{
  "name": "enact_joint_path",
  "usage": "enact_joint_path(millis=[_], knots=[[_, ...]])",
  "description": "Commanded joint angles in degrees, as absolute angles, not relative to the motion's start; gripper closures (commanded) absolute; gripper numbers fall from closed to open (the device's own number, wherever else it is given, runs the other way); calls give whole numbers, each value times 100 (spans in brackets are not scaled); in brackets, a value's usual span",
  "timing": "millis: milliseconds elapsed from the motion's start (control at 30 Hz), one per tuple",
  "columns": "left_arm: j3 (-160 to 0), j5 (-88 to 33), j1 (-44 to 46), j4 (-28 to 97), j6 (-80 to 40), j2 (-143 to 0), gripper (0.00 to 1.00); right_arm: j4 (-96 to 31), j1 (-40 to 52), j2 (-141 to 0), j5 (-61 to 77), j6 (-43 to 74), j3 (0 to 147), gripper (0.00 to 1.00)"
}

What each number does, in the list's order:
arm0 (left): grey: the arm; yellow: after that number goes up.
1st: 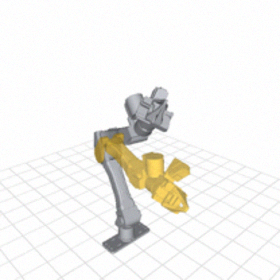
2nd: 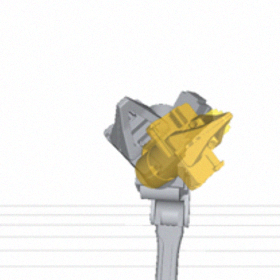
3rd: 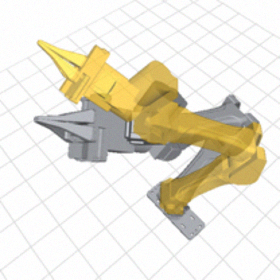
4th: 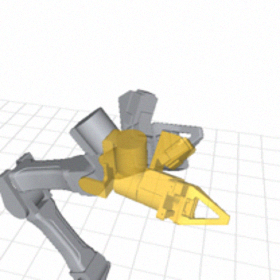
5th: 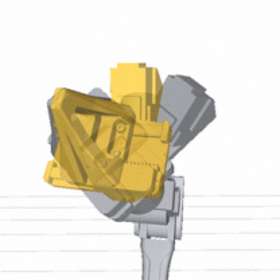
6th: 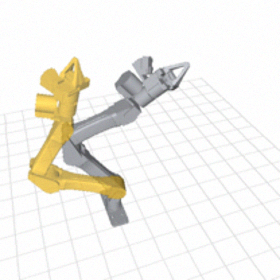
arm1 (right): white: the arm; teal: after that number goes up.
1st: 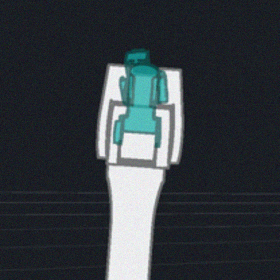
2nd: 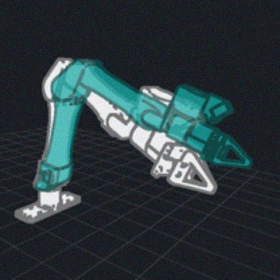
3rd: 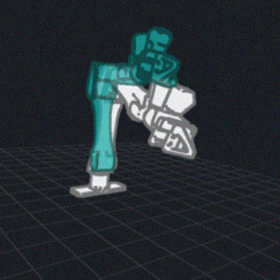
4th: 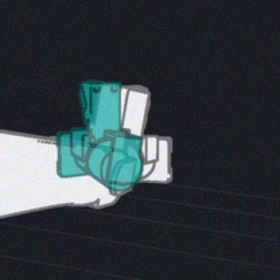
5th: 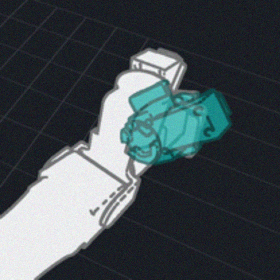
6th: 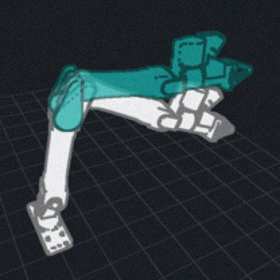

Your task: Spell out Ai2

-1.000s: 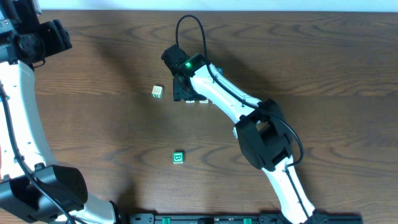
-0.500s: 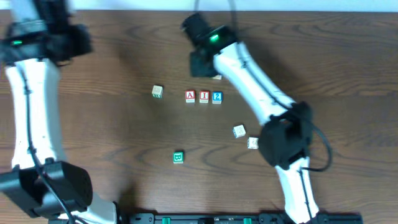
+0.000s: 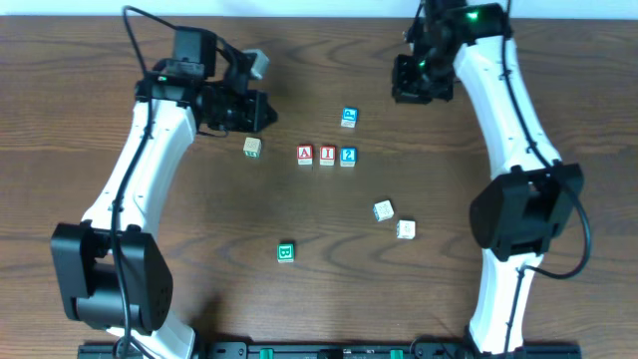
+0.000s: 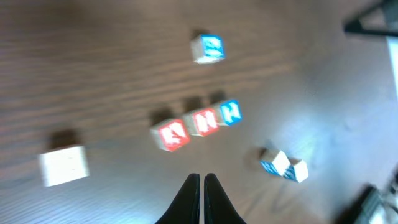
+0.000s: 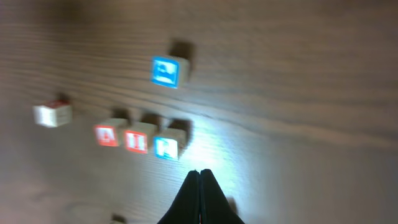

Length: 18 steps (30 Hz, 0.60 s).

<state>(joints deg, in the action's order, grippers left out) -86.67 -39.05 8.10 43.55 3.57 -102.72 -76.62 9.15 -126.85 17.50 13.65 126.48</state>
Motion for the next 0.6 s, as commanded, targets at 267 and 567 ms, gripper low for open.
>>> enact_joint_path(millis=[267, 567], knots=[[-8128, -4993, 274, 4182, 941, -10438, 94, -7338, 60, -12621, 4683, -851, 10779, 98], [-7437, -4567, 596, 3693, 386, -10471, 94, -5872, 226, -12621, 5494, -720, 9214, 98]])
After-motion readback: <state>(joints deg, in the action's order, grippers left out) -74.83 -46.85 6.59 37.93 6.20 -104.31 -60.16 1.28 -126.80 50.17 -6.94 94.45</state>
